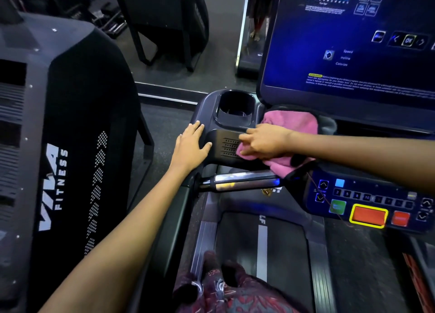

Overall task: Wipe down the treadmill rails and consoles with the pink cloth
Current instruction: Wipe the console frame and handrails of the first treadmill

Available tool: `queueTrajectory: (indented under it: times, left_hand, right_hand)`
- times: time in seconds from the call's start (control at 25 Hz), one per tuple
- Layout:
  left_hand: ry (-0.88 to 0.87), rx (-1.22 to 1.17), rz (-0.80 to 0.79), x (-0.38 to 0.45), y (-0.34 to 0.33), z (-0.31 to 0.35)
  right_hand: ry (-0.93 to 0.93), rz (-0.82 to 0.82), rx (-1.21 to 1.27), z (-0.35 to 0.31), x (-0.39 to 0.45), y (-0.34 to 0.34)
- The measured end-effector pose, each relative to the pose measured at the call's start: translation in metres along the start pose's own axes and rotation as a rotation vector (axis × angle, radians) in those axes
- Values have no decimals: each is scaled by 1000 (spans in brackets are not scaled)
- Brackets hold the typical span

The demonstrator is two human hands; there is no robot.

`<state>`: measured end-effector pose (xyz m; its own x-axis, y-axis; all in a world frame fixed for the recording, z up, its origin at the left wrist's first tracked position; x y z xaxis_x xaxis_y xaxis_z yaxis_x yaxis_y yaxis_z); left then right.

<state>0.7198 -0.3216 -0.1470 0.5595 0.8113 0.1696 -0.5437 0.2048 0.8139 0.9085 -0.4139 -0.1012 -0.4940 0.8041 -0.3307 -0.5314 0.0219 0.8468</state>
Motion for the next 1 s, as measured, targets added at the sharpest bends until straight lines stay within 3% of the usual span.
queueTrajectory:
  times: [0.08,0.12,0.28,0.36,0.44,0.68,0.76,0.88,1.0]
  left_hand:
    - [-7,43,6,0,-1,1]
    - [-13,69,11,0,-1,2]
    - [-34,154,28,-1,-2,5]
    - [-32,159,22,-2,-2,5]
    - [-34,168,18,-3,-2,6]
    - [-23,141,19,-2,1,6]
    - [-19,146,19,-2,0,6]
    - [-12,158,16,-2,-1,5]
    - [-5,142,-3,-3,-2,5]
  right_hand:
    - [5,-215,31,5,-17,-2]
    - [12,-209,15,3,-18,-1]
    - [54,174,-61,-17,25,-2]
    - [60,219,-85,-27,46,1]
    - [40,172,-89,-27,47,9]
    - [52,-304,8,-8,-11,9]
    - [45,-234,-36,-11,-4,5]
    - [101,9,-160,-24,34,2]
    - [224,79,-242,-35,56,0]
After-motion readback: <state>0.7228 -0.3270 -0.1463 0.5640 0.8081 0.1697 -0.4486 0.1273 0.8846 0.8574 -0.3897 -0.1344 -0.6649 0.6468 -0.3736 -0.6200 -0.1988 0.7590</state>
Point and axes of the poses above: each hand's wrist, its own x-axis towards the middle knuckle, its own y-axis out of the back of the hand, z = x × y, the point moved 2 cm from there along x, towards the middle knuckle, and after that the axes turned 6 degrees about z, right-handed, at the moved point
